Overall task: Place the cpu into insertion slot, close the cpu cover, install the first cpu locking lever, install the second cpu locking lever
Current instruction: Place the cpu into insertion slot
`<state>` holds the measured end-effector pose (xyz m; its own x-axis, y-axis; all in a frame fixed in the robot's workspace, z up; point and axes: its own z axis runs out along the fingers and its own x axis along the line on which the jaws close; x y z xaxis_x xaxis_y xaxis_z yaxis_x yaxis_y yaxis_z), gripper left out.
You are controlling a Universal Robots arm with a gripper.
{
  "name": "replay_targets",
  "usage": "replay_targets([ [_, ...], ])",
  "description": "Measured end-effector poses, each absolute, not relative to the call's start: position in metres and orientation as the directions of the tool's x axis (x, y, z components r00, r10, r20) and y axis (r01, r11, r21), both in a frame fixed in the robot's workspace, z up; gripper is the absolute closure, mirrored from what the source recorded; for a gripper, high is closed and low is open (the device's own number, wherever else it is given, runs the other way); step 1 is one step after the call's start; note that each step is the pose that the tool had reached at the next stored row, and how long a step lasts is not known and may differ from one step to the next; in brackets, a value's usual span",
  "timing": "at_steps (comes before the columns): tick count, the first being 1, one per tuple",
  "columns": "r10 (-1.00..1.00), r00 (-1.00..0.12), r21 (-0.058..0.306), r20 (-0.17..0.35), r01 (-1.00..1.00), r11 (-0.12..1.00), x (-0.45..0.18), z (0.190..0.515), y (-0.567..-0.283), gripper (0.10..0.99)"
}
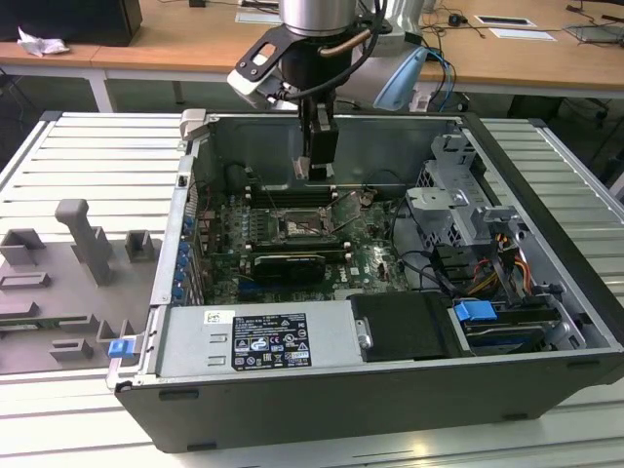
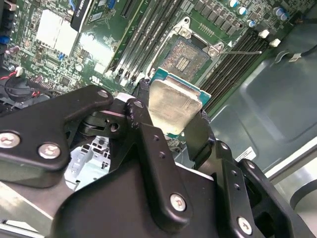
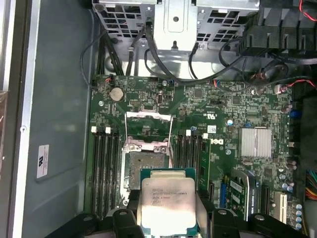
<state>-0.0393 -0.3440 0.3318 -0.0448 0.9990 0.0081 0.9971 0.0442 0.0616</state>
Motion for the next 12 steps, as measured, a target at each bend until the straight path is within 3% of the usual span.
replay_targets([
  [12,0.999,-0.043,0.062,0.008,0.997,0.042,-0.0393,0.3255,-0.344,0.561],
])
